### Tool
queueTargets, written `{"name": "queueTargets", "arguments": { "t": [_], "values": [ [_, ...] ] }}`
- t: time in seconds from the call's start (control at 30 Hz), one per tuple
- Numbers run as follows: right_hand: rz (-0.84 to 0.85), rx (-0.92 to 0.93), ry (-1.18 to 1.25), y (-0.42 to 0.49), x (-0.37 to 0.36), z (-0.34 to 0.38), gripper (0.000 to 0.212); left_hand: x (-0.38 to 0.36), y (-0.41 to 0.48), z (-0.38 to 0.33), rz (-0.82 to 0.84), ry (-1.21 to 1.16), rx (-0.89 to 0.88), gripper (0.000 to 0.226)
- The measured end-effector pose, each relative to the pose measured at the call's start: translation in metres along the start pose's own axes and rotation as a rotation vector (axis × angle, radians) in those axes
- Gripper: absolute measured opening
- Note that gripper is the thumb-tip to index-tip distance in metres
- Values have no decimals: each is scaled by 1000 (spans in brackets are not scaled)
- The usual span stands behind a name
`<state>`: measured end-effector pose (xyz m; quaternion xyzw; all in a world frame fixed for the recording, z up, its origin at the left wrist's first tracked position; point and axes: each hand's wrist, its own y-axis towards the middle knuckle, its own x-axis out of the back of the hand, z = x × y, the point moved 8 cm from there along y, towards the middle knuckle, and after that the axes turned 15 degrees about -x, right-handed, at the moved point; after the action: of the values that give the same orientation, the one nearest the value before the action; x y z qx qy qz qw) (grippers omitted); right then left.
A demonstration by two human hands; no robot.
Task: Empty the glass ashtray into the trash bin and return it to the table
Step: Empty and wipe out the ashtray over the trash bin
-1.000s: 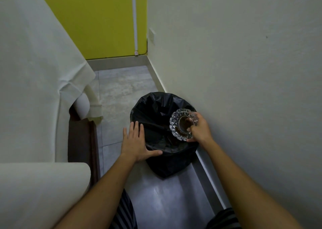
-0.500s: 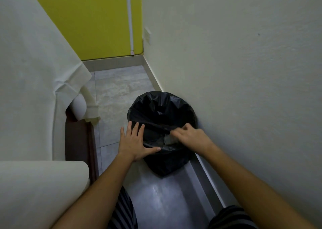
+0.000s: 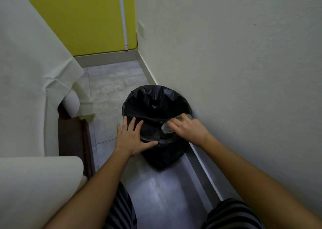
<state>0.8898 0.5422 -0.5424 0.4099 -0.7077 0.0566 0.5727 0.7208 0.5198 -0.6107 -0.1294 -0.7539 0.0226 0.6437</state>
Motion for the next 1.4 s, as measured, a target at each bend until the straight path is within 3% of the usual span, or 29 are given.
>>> {"name": "queueTargets", "arguments": {
  "t": [0.17,0.3,0.47,0.63,0.77,0.9,1.07,1.23,1.4],
  "values": [
    [-30,137,3,-11,-3,8,24,-1,-1,-1,7,9,-4,115],
    [-38,36,-13,7,5,5,28,-2,0,2,-2,-7,-12,120],
    [-16,148,-13,-7,-6,10,26,-1,1,-2,-12,-79,12,101],
    [-13,16,-5,0,-6,6,26,-1,2,7,-147,-277,193,88],
    [-18,114,4,-14,-12,17,21,0,1,11,-103,-391,342,89],
    [-1,11,22,-8,-11,16,22,7,0,17,-144,-464,347,86],
    [-19,99,7,-9,-10,29,28,7,-8,34,-171,-419,320,79],
    [-9,-11,35,1,-4,25,24,16,-15,48,-251,-345,313,71],
    [6,212,87,-17,-9,47,23,32,-16,59,-313,-258,298,70]
  ]
}}
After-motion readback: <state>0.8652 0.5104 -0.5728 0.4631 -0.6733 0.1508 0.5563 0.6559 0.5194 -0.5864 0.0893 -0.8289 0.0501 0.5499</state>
